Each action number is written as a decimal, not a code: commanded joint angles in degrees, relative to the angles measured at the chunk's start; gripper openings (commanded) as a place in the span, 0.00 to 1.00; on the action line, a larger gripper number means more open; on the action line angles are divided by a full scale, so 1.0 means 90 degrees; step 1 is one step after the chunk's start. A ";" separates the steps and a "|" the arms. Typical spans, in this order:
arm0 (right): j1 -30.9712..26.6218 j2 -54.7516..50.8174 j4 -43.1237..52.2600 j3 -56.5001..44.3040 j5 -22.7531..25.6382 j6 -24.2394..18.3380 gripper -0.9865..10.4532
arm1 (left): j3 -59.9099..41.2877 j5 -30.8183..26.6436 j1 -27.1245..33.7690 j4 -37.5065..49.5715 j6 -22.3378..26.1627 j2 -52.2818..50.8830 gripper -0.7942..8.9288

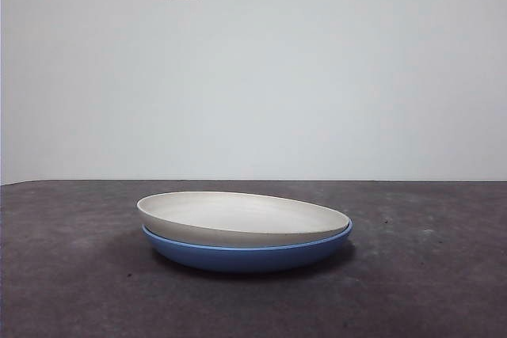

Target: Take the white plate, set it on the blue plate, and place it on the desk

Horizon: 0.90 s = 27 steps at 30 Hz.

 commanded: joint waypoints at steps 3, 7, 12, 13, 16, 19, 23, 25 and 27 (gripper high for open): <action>-0.0639 -0.0595 0.1880 -0.1409 -0.0112 -0.0729 0.11 | -0.0134 -0.0024 -0.0005 -0.0036 -0.0017 -0.0010 0.11; -0.1052 -0.1008 0.2511 -0.2334 -0.0029 -0.0736 0.11 | -0.0134 -0.0024 -0.0005 -0.0036 -0.0017 -0.0010 0.11; -0.1258 -0.1311 0.2569 -0.2992 -0.0039 -0.0923 0.11 | -0.0134 -0.0024 -0.0005 -0.0036 -0.0017 -0.0010 0.11; -0.1270 -0.1350 0.2572 -0.3082 -0.0036 -0.0925 0.11 | -0.0134 -0.0024 -0.0005 -0.0036 -0.0017 -0.0010 0.11; -0.1268 -0.1382 0.2652 -0.3330 -0.0039 -0.1015 0.11 | -0.0134 -0.0024 -0.0005 -0.0036 -0.0017 -0.0010 0.11; -0.1268 -0.1382 0.2693 -0.3461 -0.0041 -0.1037 0.11 | -0.0134 -0.0024 -0.0005 -0.0036 -0.0015 -0.0010 0.11; -0.1268 -0.1382 0.2693 -0.3492 -0.0039 -0.1083 0.11 | -0.0134 -0.0024 -0.0005 -0.0036 -0.0015 -0.0010 0.11; -0.1268 -0.1382 0.2693 -0.3492 -0.0039 -0.1090 0.11 | -0.0134 -0.0024 -0.0005 -0.0036 -0.0017 -0.0010 0.11; -0.1268 -0.1382 0.2693 -0.3495 -0.0039 -0.1088 0.11 | -0.0134 -0.0024 -0.0005 -0.0036 -0.0017 -0.0010 0.11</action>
